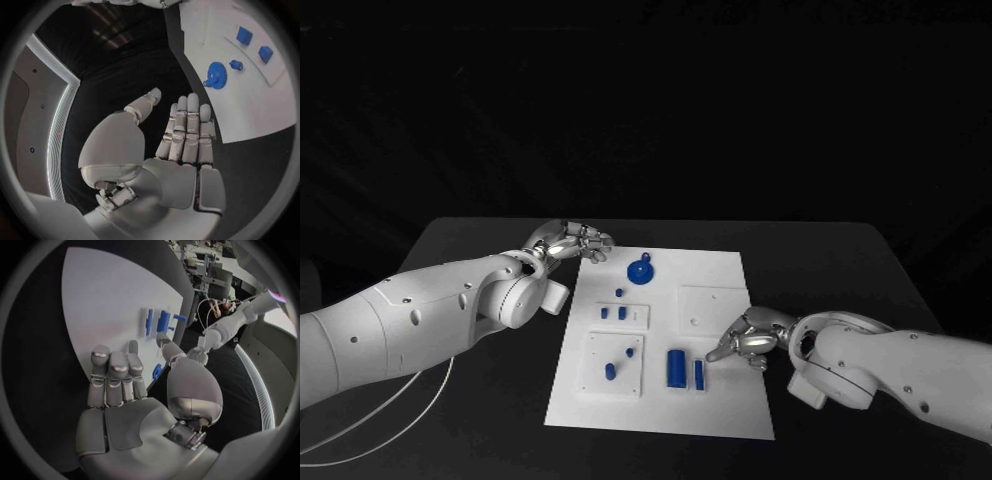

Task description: Assemble the parts on the task board

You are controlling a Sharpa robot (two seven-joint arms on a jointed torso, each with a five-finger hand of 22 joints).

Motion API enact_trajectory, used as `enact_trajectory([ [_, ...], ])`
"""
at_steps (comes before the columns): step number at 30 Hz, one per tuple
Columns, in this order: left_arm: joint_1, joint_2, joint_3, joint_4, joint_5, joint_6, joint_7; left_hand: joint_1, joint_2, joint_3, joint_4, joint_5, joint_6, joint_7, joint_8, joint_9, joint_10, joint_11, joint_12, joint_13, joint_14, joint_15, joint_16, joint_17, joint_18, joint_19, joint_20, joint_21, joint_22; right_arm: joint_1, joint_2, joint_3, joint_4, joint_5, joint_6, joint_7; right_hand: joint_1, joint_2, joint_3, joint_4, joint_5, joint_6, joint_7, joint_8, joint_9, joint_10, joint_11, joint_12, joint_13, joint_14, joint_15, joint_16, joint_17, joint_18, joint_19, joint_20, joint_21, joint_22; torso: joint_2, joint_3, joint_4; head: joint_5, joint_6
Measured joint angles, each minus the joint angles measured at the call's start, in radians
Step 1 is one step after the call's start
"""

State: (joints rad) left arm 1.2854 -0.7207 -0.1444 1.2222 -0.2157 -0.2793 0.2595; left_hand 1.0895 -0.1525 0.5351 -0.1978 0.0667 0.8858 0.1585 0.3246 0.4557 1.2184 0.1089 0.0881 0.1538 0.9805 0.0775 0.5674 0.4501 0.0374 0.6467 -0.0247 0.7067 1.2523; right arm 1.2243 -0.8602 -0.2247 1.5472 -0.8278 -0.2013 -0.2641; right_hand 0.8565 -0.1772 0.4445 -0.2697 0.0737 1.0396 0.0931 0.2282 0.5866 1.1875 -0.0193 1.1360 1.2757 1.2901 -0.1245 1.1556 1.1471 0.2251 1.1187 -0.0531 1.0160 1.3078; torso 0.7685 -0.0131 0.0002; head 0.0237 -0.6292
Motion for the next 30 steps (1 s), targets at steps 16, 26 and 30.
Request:
enact_trajectory([
  [16, 0.02, 0.02, 0.002, -0.082, 0.13, 0.035, 0.001, -0.005, 0.005, -0.003, -0.008, 0.0, -0.034, -0.008, 0.0, -0.014, -0.059, 0.008, -0.021, -0.04, -0.161, 0.071, -0.175, -0.044, -0.015, -0.161, 0.071, -0.122, -0.012, 0.042, 0.208, 0.118, -0.522, 0.404, -0.008, 0.381, 0.129, 0.074, 0.092, -0.018, 0.026, -0.113, 0.067, -0.029, 0.012, -0.247, 0.081, -0.459, -0.402, -0.307, 0.146, -0.425, -0.269, -0.01, -0.369, 0.146, -0.356, -0.133, -0.045, -0.0084, -0.0054, -0.014, 0.129],
  [26, 0.029, 0.072, 0.003, -0.158, 0.201, 0.036, 0.046, -0.04, -0.008, -0.028, 0.017, 0.0, -0.133, -0.049, -0.045, -0.027, -0.216, 0.0, -0.021, -0.088, -0.24, 0.092, -0.236, -0.069, -0.03, -0.26, 0.115, -0.194, -0.017, -0.005, 0.306, 0.189, -0.673, 0.508, 0.04, 0.479, 0.09, 0.113, 0.104, -0.018, 0.014, -0.216, 0.044, -0.05, -0.017, -0.281, 0.169, -0.936, -0.913, -0.491, 0.28, -0.82, -0.567, -0.073, -0.609, 0.241, -0.629, -0.296, -0.07, -0.0055, -0.0053, -0.008, 0.195],
  [30, 0.029, 0.088, 0.003, -0.174, 0.222, 0.023, 0.063, -0.06, -0.023, -0.049, 0.038, 0.0, -0.169, -0.062, -0.054, -0.028, -0.281, -0.013, -0.021, -0.088, -0.282, 0.078, -0.257, -0.075, -0.03, -0.28, 0.126, -0.202, -0.005, -0.008, 0.308, 0.192, -0.679, 0.533, 0.045, 0.496, 0.081, 0.122, 0.06, -0.018, 0.029, -0.228, 0.05, -0.043, -0.028, -0.24, 0.169, -0.998, -0.999, -0.491, 0.28, -0.853, -0.618, -0.073, -0.621, 0.253, -0.669, -0.326, -0.079, -0.0022, -0.0027, -0.004, 0.201],
])
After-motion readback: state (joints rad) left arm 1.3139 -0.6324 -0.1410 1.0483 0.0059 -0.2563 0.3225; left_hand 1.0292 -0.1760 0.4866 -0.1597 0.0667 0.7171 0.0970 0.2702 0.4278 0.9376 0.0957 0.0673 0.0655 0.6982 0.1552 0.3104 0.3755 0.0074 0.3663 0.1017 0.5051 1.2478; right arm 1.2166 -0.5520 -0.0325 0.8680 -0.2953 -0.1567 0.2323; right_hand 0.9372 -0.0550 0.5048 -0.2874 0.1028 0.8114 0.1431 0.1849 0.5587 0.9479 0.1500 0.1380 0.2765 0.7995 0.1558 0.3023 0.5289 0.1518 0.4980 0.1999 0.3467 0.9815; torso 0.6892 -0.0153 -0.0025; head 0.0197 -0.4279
